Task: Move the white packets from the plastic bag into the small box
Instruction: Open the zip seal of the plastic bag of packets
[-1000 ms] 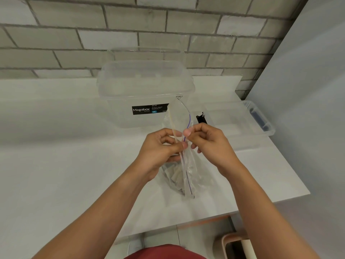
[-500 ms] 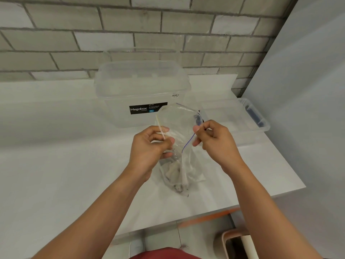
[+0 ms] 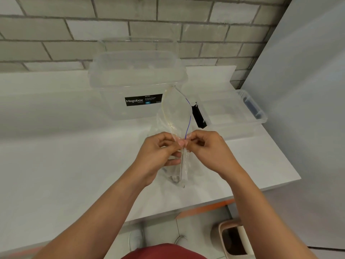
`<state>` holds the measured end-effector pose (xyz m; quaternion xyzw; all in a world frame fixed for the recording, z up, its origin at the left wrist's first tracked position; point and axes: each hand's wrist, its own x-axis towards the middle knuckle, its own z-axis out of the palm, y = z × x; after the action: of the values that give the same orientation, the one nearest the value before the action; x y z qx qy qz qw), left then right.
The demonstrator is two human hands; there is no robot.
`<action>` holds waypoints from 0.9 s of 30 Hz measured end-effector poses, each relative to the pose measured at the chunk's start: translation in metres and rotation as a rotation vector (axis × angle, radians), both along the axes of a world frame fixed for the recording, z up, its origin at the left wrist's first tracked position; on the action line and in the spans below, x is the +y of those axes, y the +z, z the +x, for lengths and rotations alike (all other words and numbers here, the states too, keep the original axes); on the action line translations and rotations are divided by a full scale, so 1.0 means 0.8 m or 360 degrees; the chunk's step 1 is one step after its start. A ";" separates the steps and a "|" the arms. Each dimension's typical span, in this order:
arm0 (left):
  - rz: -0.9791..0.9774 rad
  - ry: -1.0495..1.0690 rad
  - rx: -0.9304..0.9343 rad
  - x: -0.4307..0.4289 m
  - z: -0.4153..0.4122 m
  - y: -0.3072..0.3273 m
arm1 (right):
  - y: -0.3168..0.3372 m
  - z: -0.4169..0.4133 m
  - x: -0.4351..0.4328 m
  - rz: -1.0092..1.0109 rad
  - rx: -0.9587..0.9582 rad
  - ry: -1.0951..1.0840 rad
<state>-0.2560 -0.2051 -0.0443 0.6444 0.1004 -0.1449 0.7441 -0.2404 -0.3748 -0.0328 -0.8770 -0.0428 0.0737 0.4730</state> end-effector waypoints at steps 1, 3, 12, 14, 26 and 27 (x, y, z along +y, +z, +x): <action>0.0009 0.0045 -0.0014 0.001 0.000 0.001 | -0.001 0.000 -0.002 0.0003 0.0007 -0.0024; 0.0073 0.0181 -0.0040 0.007 0.001 0.000 | -0.001 0.002 -0.006 -0.0030 -0.0025 -0.0113; -0.0038 0.0111 0.0111 0.000 -0.008 0.010 | 0.015 -0.001 0.002 0.0186 -0.0026 -0.0148; -0.0050 0.0051 0.0075 -0.007 -0.009 0.011 | 0.020 -0.004 -0.001 0.0239 0.0020 -0.0087; 0.0075 0.0232 -0.0122 -0.013 -0.011 0.013 | 0.016 -0.016 -0.030 -0.0265 0.0117 -0.0092; 0.0087 0.0242 -0.0123 -0.010 -0.013 0.013 | 0.017 -0.017 -0.031 -0.0268 0.0076 -0.0178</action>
<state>-0.2661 -0.2134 -0.0337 0.6600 0.1243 -0.0602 0.7384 -0.2541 -0.3995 -0.0191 -0.9126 0.0239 0.0713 0.4019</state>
